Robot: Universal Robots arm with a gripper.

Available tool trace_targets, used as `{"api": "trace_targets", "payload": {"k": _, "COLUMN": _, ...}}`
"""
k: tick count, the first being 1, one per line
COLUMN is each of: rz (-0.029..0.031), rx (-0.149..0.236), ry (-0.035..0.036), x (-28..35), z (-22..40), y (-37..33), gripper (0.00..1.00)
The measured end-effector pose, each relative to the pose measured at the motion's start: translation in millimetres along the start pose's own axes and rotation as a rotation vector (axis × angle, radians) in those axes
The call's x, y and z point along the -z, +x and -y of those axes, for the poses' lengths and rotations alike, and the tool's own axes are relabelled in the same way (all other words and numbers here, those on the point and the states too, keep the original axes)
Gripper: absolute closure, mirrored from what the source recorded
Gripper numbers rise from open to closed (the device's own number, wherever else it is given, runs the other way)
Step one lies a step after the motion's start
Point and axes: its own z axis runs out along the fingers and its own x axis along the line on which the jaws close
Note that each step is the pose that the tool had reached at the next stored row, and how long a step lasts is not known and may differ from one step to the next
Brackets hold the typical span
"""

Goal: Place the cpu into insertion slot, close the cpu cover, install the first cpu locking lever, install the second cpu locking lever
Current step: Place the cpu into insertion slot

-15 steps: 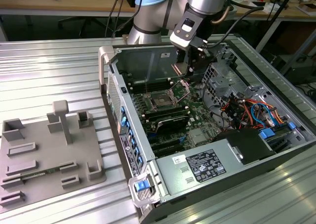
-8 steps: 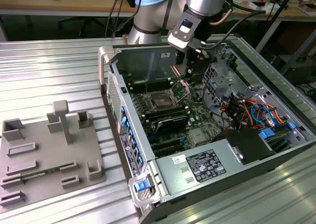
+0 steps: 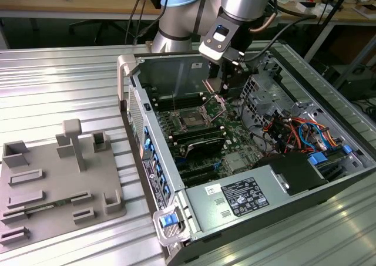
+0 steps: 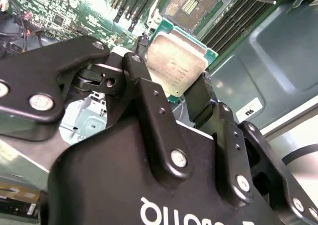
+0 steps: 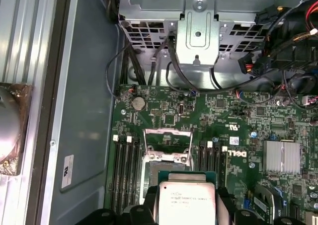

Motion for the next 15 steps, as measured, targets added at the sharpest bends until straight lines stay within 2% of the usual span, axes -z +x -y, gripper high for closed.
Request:
{"api": "trace_targets", "payload": {"k": 7, "rz": 0.0005, "rx": -0.006, "ry": 0.0, "x": -0.6, "z": 2.8, "y": -7.7, "gripper": 0.45}}
{"api": "trace_targets", "payload": {"k": 10, "rz": 0.0011, "rx": -0.013, "ry": -0.0002, "x": -0.6, "z": 4.8, "y": -7.9, "gripper": 0.45}}
{"api": "trace_targets", "payload": {"k": 15, "rz": 0.0047, "rx": -0.056, "ry": -0.0009, "x": -1.6, "z": 8.8, "y": -6.8, "gripper": 0.45}}
